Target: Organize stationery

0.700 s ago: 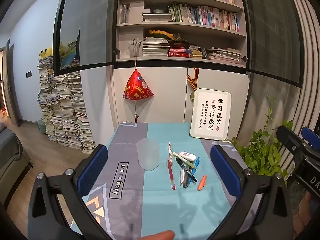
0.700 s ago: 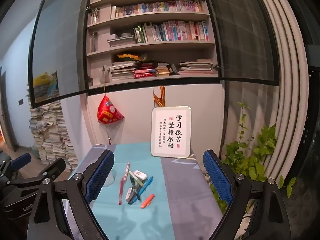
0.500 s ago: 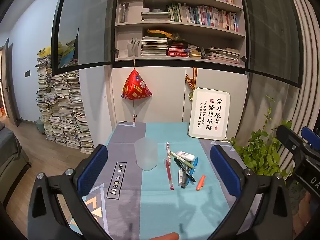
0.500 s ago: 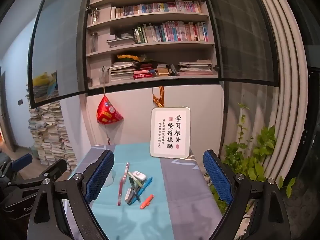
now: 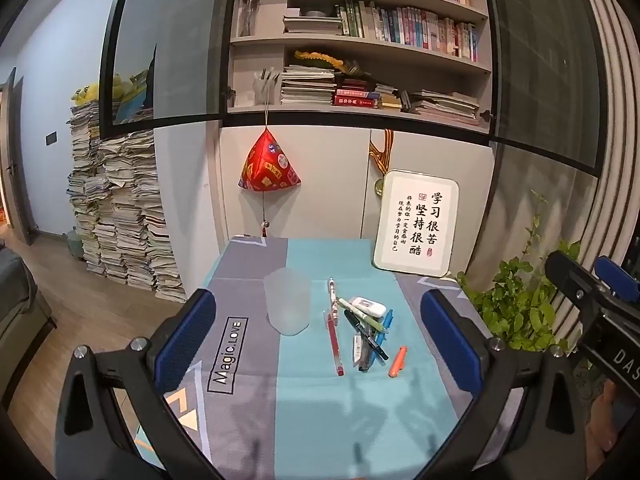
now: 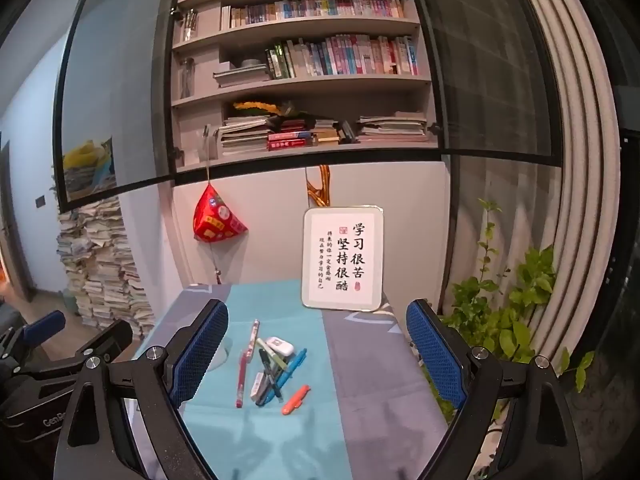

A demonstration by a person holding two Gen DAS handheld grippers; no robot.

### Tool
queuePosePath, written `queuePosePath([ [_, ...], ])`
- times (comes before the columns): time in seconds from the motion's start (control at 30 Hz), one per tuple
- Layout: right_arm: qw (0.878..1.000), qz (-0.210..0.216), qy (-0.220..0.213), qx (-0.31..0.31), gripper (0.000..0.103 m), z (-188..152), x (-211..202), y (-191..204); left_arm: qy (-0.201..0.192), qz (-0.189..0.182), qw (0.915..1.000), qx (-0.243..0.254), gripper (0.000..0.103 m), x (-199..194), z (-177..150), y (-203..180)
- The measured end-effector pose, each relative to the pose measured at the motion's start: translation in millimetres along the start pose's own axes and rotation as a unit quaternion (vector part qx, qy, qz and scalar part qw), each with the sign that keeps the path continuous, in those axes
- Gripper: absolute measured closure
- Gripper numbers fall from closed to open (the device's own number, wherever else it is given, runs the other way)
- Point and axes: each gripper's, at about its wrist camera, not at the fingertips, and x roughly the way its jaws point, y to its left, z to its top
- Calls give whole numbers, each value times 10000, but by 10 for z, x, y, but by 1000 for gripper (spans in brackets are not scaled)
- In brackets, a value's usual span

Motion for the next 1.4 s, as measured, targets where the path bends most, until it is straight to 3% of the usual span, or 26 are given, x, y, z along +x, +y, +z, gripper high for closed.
queuePosePath([
  [1.4,9998,3,171,-82,12,-55,152,66,100,-26,9999,38,1,117,10,50],
])
